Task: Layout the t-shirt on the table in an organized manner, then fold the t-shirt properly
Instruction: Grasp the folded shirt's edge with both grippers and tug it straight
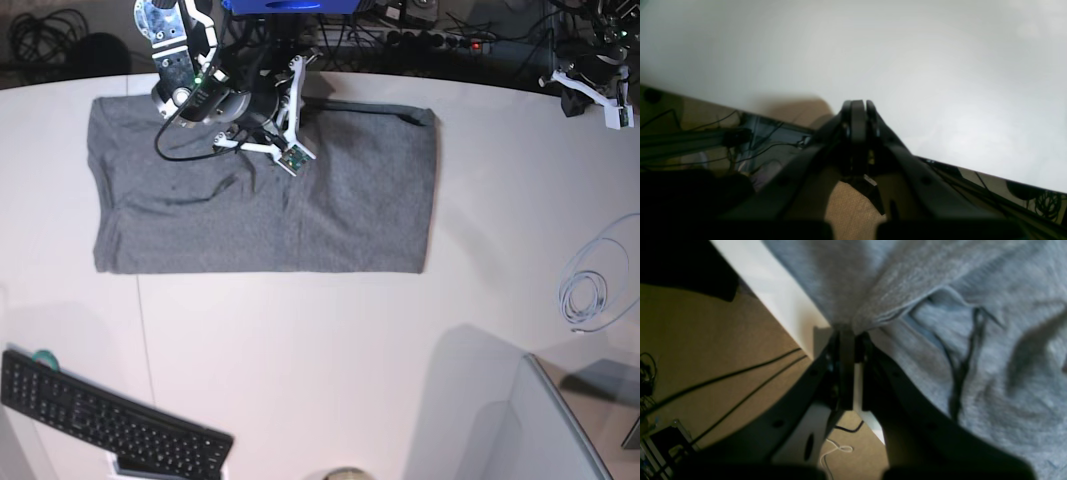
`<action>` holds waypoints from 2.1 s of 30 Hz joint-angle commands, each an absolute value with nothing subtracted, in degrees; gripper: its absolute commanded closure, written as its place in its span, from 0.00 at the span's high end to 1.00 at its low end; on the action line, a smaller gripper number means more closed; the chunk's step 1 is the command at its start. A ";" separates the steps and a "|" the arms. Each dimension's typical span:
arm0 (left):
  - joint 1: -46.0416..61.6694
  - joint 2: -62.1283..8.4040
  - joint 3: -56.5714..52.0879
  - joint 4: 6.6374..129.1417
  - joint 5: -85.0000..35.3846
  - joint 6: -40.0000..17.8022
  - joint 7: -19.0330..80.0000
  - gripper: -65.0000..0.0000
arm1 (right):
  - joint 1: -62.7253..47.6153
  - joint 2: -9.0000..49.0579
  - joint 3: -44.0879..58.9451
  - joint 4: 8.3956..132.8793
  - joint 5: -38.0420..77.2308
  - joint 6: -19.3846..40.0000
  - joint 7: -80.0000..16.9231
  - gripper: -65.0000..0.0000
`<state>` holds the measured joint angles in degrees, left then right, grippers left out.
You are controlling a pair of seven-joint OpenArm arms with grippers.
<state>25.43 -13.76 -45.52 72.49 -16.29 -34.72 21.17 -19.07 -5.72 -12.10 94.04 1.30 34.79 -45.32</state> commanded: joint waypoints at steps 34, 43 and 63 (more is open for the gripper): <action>27.03 -7.16 -16.13 85.93 -16.92 -34.68 20.18 0.00 | -18.24 -5.85 -6.55 93.85 2.15 33.89 -44.44 0.01; 27.21 -7.16 -16.75 90.33 -17.45 -34.77 20.53 0.00 | -18.51 -5.49 -6.73 93.85 2.24 33.89 -44.44 0.01; 21.58 -3.82 -16.66 84.00 -9.19 -34.59 20.18 0.00 | -20.18 -5.58 -6.37 92.53 2.42 33.80 -44.62 0.01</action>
<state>21.30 -3.36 -16.36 83.13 -8.80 -34.48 21.15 -20.49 -5.32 -6.35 91.74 1.65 33.93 -45.15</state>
